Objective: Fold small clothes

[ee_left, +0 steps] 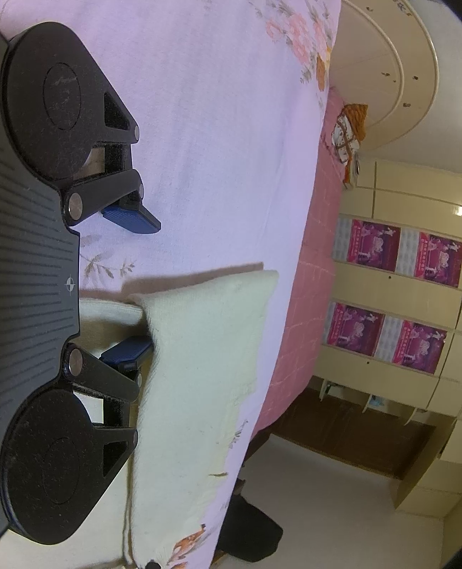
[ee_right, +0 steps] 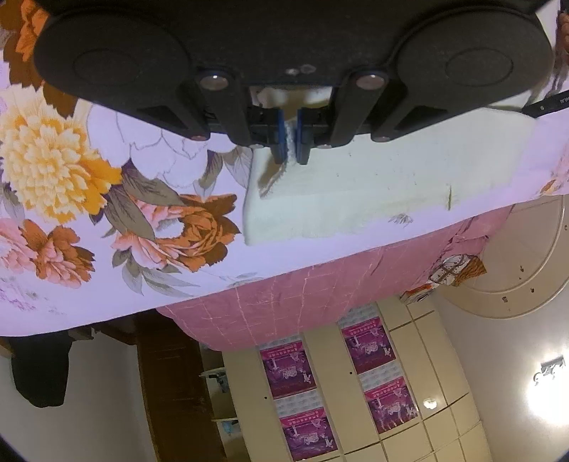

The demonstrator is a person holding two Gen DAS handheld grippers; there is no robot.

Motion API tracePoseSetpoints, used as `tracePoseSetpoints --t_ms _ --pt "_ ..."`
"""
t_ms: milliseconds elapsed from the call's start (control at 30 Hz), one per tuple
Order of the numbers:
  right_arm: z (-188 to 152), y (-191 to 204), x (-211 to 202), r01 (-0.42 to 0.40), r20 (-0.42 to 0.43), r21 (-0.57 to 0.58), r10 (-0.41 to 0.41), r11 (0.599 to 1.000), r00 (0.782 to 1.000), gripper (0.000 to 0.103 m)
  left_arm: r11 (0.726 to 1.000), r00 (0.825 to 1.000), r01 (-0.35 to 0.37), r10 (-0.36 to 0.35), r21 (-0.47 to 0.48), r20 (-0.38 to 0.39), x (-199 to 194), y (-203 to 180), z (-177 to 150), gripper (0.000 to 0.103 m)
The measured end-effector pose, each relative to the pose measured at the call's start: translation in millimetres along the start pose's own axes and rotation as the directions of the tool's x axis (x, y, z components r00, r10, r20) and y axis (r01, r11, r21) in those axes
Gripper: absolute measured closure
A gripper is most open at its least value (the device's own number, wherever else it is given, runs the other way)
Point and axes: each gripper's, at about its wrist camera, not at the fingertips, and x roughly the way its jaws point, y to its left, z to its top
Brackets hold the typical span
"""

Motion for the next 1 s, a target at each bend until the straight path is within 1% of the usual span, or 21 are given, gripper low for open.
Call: tracePoseSetpoints --t_ms 100,133,167,200,233,267,300,333,367,400,433,500,533,567,600,633,667,700,800,900,1000 --pt "-7 -1 8 0.032 -0.034 -0.017 -0.033 0.999 0.999 0.095 0.997 1.000 0.012 -0.010 0.070 -0.028 -5 -2 -1 0.038" --pt "-10 -2 11 0.040 -0.042 -0.030 -0.041 0.999 0.998 0.095 0.993 0.999 0.009 -0.003 0.121 -0.050 -10 -3 -1 0.038" --pt "-10 -2 11 0.042 -0.040 -0.039 -0.044 0.998 0.998 0.093 0.989 0.998 -0.007 0.015 0.146 -0.060 -18 -3 1 0.038" --pt "-10 -2 8 0.049 -0.030 -0.047 -0.050 0.998 0.998 0.084 0.988 0.999 -0.025 0.032 0.152 -0.042 -29 -2 3 0.038" --pt "-9 -2 2 0.059 -0.005 -0.055 -0.059 0.997 0.998 0.081 0.989 1.000 -0.015 0.015 0.146 0.000 -41 -1 6 0.038" --pt "-8 -3 -3 0.062 0.021 -0.063 -0.061 0.996 0.998 0.083 0.991 1.000 0.008 -0.011 0.132 0.026 -47 -2 11 0.038" --pt "-7 -3 -8 0.046 0.043 -0.070 -0.043 0.996 0.998 0.086 0.992 0.997 0.040 -0.047 0.116 0.053 -51 -5 16 0.038" --pt "-6 -3 -10 0.028 0.055 -0.069 -0.024 0.997 0.998 0.087 0.991 0.991 0.092 -0.100 0.100 0.085 -51 -12 22 0.038" --pt "-6 0 -10 0.008 0.063 -0.069 -0.004 0.998 0.998 0.088 0.987 0.985 0.134 -0.143 0.090 0.095 -46 -21 24 0.038" --pt "-6 5 -8 -0.006 0.067 -0.075 0.011 0.997 0.998 0.089 0.984 0.983 0.159 -0.166 0.085 0.083 -37 -28 26 0.038" --pt "-6 12 -5 -0.019 0.065 -0.088 0.025 0.996 0.998 0.089 0.980 0.982 0.177 -0.181 0.090 0.045 -22 -36 24 0.038" --pt "-8 26 4 -0.033 0.039 -0.127 0.039 0.991 0.998 0.089 0.981 0.988 0.152 -0.146 0.120 -0.058 7 -43 12 0.038" --pt "-10 33 10 -0.020 0.020 -0.162 0.024 0.987 1.000 0.089 0.975 0.989 0.145 -0.141 0.169 -0.030 7 -44 5 0.038" --pt "-14 35 18 0.017 -0.013 -0.199 -0.020 0.980 1.000 0.089 0.972 0.989 0.144 -0.139 0.188 -0.039 4 -46 8 0.038" --pt "-15 34 25 0.040 -0.043 -0.215 -0.050 0.976 0.998 0.090 0.973 0.989 0.148 -0.145 0.175 -0.030 0 -45 13 0.038" --pt "-13 30 22 0.020 -0.031 -0.200 -0.026 0.980 0.999 0.090 0.976 0.987 0.157 -0.159 0.153 0.005 -4 -42 20 0.038" --pt "-9 26 18 0.004 -0.016 -0.178 -0.007 0.984 1.000 0.086 0.976 0.984 0.168 -0.174 0.135 0.037 -4 -40 27 0.038" --pt "-4 23 17 0.000 0.007 -0.155 0.001 0.988 1.000 0.084 0.978 0.983 0.171 -0.177 0.120 0.048 1 -41 35 0.038" --pt "12 31 31 -0.025 0.019 -0.113 0.027 0.993 0.999 0.084 0.982 0.984 0.166 -0.172 0.094 0.050 30 -48 56 0.038" --pt "20 64 59 -0.075 0.014 -0.152 0.078 0.986 0.997 0.084 0.984 0.986 0.167 -0.168 0.064 -0.001 61 -57 64 0.038" --pt "15 96 88 -0.122 -0.022 -0.180 0.120 0.976 0.993 0.084 0.985 0.990 0.143 -0.141 0.098 -0.022 76 -68 65 0.038"
